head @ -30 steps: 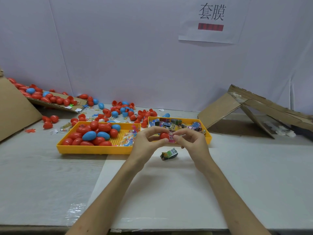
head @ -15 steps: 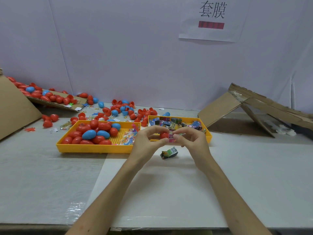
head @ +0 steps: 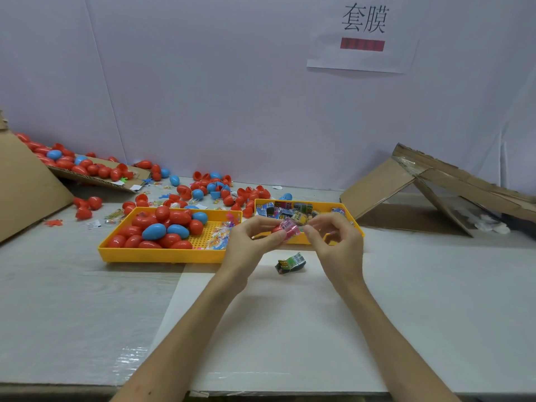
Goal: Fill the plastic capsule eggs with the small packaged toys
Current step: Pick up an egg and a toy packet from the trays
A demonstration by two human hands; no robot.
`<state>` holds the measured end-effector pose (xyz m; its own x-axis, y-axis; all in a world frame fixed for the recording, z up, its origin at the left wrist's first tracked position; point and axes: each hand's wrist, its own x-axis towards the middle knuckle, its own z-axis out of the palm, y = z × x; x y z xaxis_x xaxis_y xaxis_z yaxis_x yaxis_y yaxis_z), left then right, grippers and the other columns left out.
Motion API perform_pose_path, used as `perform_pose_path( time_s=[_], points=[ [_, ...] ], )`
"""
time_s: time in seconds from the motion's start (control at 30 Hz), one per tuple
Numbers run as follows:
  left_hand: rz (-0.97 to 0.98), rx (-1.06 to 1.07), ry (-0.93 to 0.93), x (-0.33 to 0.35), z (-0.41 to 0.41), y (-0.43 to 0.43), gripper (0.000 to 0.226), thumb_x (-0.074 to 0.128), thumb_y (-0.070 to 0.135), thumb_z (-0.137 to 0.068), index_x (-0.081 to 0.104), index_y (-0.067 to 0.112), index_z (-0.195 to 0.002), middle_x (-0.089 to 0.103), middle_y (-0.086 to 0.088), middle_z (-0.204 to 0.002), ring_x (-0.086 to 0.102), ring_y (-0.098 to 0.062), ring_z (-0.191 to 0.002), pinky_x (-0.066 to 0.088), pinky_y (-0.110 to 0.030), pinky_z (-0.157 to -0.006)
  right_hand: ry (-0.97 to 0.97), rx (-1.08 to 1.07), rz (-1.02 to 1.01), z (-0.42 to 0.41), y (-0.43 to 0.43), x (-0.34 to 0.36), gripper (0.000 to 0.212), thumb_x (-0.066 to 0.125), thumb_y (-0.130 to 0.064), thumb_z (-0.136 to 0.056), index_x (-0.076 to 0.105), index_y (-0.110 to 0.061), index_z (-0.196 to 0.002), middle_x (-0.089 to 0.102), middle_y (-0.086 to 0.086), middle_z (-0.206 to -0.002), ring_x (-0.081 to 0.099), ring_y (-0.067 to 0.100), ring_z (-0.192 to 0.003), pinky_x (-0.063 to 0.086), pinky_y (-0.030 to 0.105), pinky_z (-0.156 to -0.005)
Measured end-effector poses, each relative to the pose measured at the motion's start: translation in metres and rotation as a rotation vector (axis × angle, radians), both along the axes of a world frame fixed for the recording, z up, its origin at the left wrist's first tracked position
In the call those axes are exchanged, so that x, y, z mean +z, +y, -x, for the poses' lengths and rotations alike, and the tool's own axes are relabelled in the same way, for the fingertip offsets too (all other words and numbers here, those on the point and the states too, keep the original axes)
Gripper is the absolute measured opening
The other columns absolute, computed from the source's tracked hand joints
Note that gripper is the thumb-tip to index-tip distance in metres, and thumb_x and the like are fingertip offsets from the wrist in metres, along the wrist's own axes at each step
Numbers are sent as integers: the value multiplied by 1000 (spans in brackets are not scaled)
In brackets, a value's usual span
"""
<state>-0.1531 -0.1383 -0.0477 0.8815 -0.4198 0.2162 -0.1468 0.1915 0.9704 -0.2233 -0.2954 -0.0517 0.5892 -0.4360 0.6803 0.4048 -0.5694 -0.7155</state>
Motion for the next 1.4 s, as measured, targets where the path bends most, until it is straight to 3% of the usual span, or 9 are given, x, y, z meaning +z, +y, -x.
perform_pose_path(
  time_s=[0.13, 0.3, 0.4, 0.47, 0.67, 0.83, 1.1, 1.4],
  points=[
    [198, -82, 191, 2, 1, 3, 26, 76, 6, -86, 68, -1, -109, 73, -21, -109, 74, -30, -99, 60, -29, -81, -76, -13, 222, -1, 9, -5, 11, 78, -17, -82, 67, -19, -81, 64, -10, -79, 60, 11, -69, 47, 19, -59],
    [370, -203, 375, 2, 2, 4, 28, 73, 6, -85, 63, 2, -110, 74, -18, -110, 72, -32, -106, 60, -30, -81, -76, 6, 340, -4, 18, -12, 25, 86, -9, -77, 69, -13, -95, 65, -4, -92, 63, 5, -79, 46, 11, -71],
    [404, -250, 421, 2, 2, 3, 33, 71, 8, -87, 58, 2, -118, 69, -22, -122, 67, -35, -116, 60, -33, -91, -94, 8, 357, -4, 22, -12, 31, 86, -9, -77, 69, -12, -103, 66, -3, -97, 61, 0, -89, 45, 9, -78],
    [428, -263, 454, 2, 4, 2, 37, 70, 8, -88, 56, 2, -122, 67, -24, -126, 65, -37, -120, 57, -35, -97, -97, -19, 375, -4, 24, -14, 33, 85, -8, -77, 69, -10, -106, 66, -3, -100, 60, 2, -92, 45, 12, -82],
    [516, -329, 553, 0, 12, -2, 37, 68, 7, -89, 58, 1, -124, 71, -17, -116, 71, -27, -106, 58, -31, -93, -149, -140, 405, -4, 27, -18, 28, 83, -6, -80, 71, -5, -106, 67, 3, -108, 65, 14, -100, 54, 26, -89],
    [527, -350, 582, 1, 13, -3, 38, 64, 6, -93, 56, 1, -130, 65, -19, -126, 67, -26, -112, 55, -32, -98, -179, -192, 450, -5, 27, -20, 20, 81, -4, -81, 73, -3, -99, 70, 6, -105, 67, 18, -97, 57, 33, -84],
    [514, -337, 565, 4, 16, -2, 39, 63, 13, -97, 55, -1, -132, 66, -18, -121, 67, -25, -109, 56, -32, -97, -186, -193, 473, -6, 26, -20, 15, 81, -5, -81, 73, -2, -93, 71, 7, -100, 67, 19, -95, 57, 34, -83],
    [448, -360, 545, 3, 15, -1, 42, 65, 21, -94, 57, 5, -132, 68, -15, -129, 67, -22, -119, 55, -32, -97, -175, -220, 410, -4, 27, -17, 37, 83, -11, -81, 71, -6, -117, 71, 3, -112, 65, 19, -107, 53, 34, -95]
  ],
)
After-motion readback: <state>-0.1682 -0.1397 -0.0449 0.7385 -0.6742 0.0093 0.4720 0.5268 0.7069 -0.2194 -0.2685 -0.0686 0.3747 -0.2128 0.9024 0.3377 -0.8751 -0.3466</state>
